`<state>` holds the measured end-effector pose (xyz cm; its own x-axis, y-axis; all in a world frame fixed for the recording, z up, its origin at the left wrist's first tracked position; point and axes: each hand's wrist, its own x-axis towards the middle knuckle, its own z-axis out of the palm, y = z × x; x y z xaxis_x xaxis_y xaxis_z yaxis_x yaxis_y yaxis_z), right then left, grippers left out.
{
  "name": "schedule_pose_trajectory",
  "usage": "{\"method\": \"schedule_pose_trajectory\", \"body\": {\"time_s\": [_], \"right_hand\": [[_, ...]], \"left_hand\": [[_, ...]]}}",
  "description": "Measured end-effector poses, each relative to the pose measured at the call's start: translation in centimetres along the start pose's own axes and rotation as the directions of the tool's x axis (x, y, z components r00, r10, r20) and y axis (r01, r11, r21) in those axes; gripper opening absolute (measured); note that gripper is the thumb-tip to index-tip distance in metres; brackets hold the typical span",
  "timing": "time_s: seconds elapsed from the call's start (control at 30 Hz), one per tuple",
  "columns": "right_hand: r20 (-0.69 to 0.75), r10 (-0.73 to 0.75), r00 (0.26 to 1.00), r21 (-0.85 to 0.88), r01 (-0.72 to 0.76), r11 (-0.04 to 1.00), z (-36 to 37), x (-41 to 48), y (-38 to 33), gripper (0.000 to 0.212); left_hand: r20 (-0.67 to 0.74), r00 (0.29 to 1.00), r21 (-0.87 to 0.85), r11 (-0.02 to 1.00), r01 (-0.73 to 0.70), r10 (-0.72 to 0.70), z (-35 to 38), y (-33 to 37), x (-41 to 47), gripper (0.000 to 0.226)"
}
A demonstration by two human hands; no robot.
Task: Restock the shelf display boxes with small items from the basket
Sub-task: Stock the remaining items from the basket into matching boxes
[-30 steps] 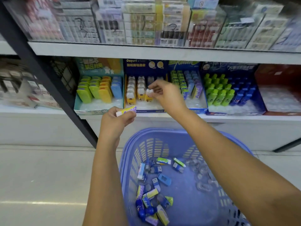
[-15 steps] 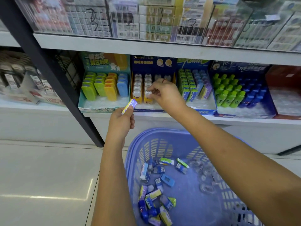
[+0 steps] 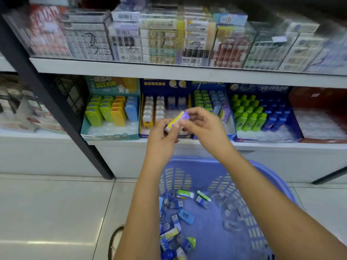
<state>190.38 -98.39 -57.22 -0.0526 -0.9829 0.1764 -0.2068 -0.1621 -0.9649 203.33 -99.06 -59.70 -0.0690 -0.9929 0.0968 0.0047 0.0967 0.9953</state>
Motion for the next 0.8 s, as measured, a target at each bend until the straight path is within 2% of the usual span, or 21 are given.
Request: {"method": "schedule_pose_trajectory", "body": {"time_s": [0.1, 0.17, 0.23, 0.27, 0.33, 0.4, 0.6, 0.7, 0.8], "right_hand": [[-0.105, -0.031, 0.994, 0.033, 0.035, 0.999, -3.2, -0.6, 0.0, 0.016], [-0.261, -0.050, 0.964, 0.006, 0.053, 0.999, -6.0, -0.4, 0.3, 0.021], [-0.399, -0.102, 0.911, -0.173, 0.035, 0.984, -9.0, 0.1, 0.9, 0.021], [-0.409, -0.125, 0.904, -0.275, 0.008, 0.961, -10.2, 0.4, 1.3, 0.018], [-0.355, -0.143, 0.924, -0.449, -0.034, 0.893, -11.6, 1.0, 2.4, 0.010], [-0.285, -0.144, 0.948, -0.541, -0.036, 0.840, -12.2, 1.6, 3.3, 0.013], [-0.130, -0.116, 0.985, -0.683, -0.004, 0.730, -12.6, 3.3, 4.3, 0.020], [-0.028, -0.125, 0.992, -0.804, 0.052, 0.593, -12.4, 4.0, 4.2, 0.023], [0.054, -0.042, 0.998, -0.877, 0.067, 0.475, -12.3, 4.5, 3.5, 0.026]], "left_hand": [[0.101, 0.993, 0.058, 0.996, -0.062, 0.056, 2.4, 0.1, -0.7, 0.006], [0.157, 0.983, 0.244, 0.961, -0.128, 0.091, 3.8, -0.5, -1.1, 0.023], [0.283, 0.955, 0.500, 0.835, -0.229, 0.092, 4.9, -1.2, -1.4, 0.045], [0.344, 0.936, 0.593, 0.757, -0.276, 0.072, 5.3, -1.6, -1.6, 0.051], [0.414, 0.910, 0.691, 0.645, -0.327, 0.017, 5.8, -2.2, -1.8, 0.059], [0.419, 0.908, 0.722, 0.604, -0.336, 0.004, 6.2, -2.4, -1.7, 0.062], [0.416, 0.909, 0.728, 0.600, -0.333, -0.001, 6.2, -2.2, -1.2, 0.060], [0.424, 0.906, 0.723, 0.606, -0.333, -0.009, 6.2, -2.4, -1.3, 0.061], [0.442, 0.896, 0.714, 0.618, -0.328, -0.035, 5.9, -2.2, -1.2, 0.061]]}}
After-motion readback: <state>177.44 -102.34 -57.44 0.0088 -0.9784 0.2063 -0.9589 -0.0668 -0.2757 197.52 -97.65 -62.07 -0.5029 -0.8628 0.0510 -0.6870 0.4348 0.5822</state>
